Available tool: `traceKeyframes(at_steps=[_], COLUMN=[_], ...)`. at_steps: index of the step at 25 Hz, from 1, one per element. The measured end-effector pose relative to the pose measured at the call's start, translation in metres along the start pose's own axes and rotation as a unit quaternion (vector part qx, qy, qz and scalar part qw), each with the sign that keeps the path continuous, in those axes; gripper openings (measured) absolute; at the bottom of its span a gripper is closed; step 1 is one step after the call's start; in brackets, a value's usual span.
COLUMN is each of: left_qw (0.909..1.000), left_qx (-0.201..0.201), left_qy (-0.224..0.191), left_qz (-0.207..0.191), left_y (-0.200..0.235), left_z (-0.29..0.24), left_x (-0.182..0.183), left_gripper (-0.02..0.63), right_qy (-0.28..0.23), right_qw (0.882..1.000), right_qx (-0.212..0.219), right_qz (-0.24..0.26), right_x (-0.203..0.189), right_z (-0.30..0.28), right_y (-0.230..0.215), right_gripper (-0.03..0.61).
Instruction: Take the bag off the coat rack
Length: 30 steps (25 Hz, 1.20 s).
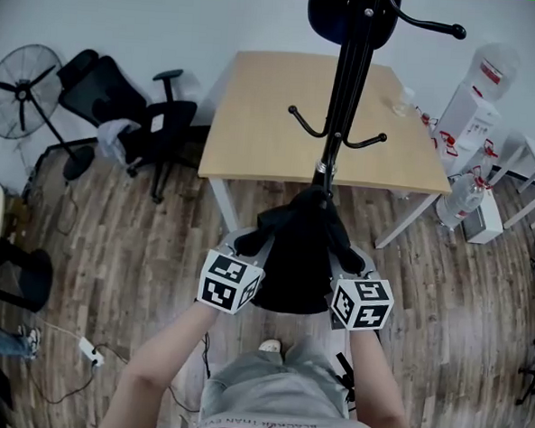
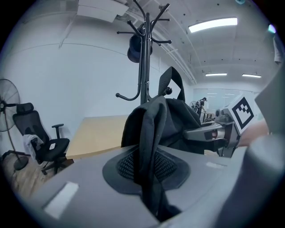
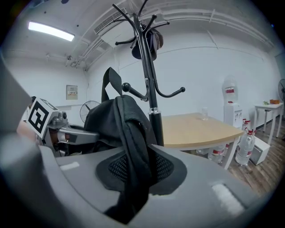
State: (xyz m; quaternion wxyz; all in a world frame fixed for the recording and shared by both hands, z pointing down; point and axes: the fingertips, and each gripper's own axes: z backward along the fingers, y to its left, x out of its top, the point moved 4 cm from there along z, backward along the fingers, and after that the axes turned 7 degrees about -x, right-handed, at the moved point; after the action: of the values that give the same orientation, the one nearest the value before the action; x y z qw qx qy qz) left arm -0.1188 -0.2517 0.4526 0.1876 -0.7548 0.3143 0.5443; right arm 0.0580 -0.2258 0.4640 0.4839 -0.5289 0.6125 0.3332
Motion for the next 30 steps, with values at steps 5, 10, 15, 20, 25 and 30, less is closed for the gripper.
traceKeyframes(at_steps=[5, 10, 15, 20, 25, 30], left_qw=[0.9998, 0.9989, 0.9966, 0.9931, 0.9878, 0.9803], left_qx=[0.021, 0.045, 0.077, 0.111, 0.146, 0.179], left_qy=[-0.007, -0.013, -0.025, -0.037, -0.055, -0.084], left_qz=[0.002, 0.005, 0.011, 0.001, 0.0, 0.008], left_y=[0.009, 0.021, 0.034, 0.049, 0.063, 0.077], left_z=[0.015, 0.031, 0.05, 0.07, 0.094, 0.115], left_x=[0.005, 0.006, 0.008, 0.011, 0.017, 0.025], left_gripper=[0.067, 0.066, 0.066, 0.066, 0.066, 0.066], right_qy=[-0.006, -0.01, -0.015, -0.022, -0.035, -0.049], right_qw=[1.0, 0.999, 0.997, 0.995, 0.991, 0.987], right_qx=[0.019, 0.042, 0.066, 0.092, 0.115, 0.127], right_qz=[0.01, 0.021, 0.032, 0.044, 0.062, 0.08], right_x=[0.009, 0.017, 0.027, 0.039, 0.052, 0.067], right_z=[-0.006, -0.016, -0.027, -0.038, -0.047, -0.054], right_y=[0.014, 0.031, 0.051, 0.074, 0.098, 0.121], right_gripper=[0.077, 0.075, 0.075, 0.075, 0.075, 0.075])
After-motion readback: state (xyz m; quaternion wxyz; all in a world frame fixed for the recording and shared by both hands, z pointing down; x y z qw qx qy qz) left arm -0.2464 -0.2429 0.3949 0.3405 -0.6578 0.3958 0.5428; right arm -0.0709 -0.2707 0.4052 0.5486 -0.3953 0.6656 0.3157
